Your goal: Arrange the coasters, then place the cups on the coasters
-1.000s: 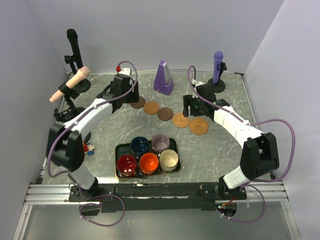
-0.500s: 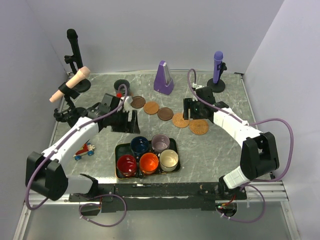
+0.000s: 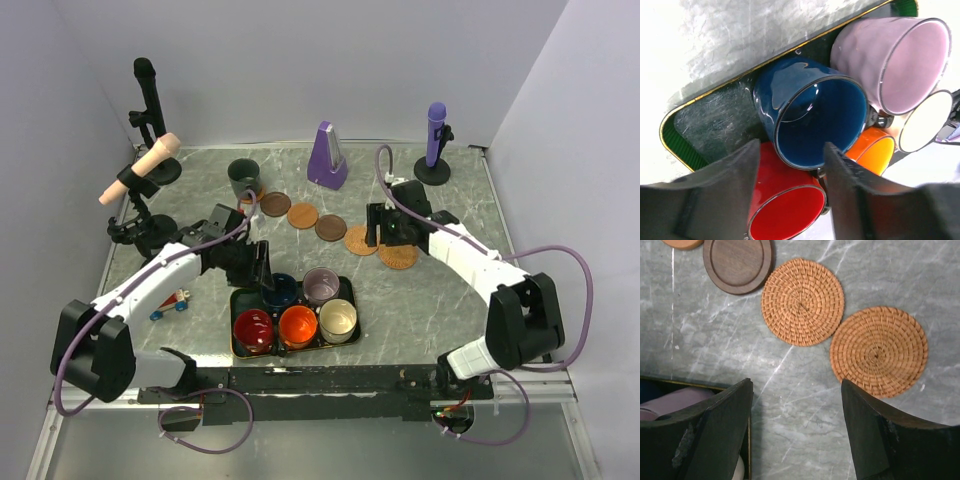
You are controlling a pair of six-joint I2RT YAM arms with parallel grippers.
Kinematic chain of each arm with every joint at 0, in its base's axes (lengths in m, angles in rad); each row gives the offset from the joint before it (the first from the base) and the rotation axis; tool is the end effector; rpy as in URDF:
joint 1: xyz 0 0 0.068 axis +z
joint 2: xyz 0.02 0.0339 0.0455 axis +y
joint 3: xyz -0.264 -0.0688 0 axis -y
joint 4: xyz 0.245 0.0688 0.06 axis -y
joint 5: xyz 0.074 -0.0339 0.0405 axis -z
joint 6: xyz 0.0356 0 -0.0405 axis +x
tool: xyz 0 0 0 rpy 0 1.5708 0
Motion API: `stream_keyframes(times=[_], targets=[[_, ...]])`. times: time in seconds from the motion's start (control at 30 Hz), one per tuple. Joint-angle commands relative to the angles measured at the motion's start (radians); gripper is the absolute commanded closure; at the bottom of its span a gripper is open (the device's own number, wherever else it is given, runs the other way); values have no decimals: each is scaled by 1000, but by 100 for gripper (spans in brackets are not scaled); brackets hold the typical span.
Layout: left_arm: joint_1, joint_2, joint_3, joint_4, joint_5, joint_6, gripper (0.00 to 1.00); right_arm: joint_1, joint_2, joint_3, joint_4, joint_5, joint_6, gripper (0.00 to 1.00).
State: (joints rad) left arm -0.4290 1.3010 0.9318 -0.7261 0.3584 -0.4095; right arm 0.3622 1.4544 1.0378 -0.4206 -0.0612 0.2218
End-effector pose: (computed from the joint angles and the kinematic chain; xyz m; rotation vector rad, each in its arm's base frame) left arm 0.2212 -0.1149 0.2401 0.1481 2.7598 -0.7292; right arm 0.2901 0.1122 0.2501 -0.1993 2.4264 0.3406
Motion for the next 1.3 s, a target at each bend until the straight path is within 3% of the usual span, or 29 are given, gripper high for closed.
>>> stream_keyframes(times=[0.0, 0.17, 0.3, 0.43, 0.77, 1.27], targets=[[-14, 14, -17, 24, -30, -43, 46, 7, -91, -31, 2, 24, 21, 22], [-60, 63, 1, 13, -110, -46, 54, 7, -120, -59, 2, 37, 34, 22], [-74, 81, 13, 16, -151, -64, 72, 7, -129, -67, 6, 43, 44, 22], [-74, 78, 56, -21, -229, -86, 99, 7, -131, -67, 6, 49, 47, 22], [-67, 139, 343, -162, -355, -124, 99, 7, -115, -51, 20, 60, 37, 22], [82, 587, 941, -225, -444, 5, 99, 4, -40, 45, 39, 116, -22, 22]])
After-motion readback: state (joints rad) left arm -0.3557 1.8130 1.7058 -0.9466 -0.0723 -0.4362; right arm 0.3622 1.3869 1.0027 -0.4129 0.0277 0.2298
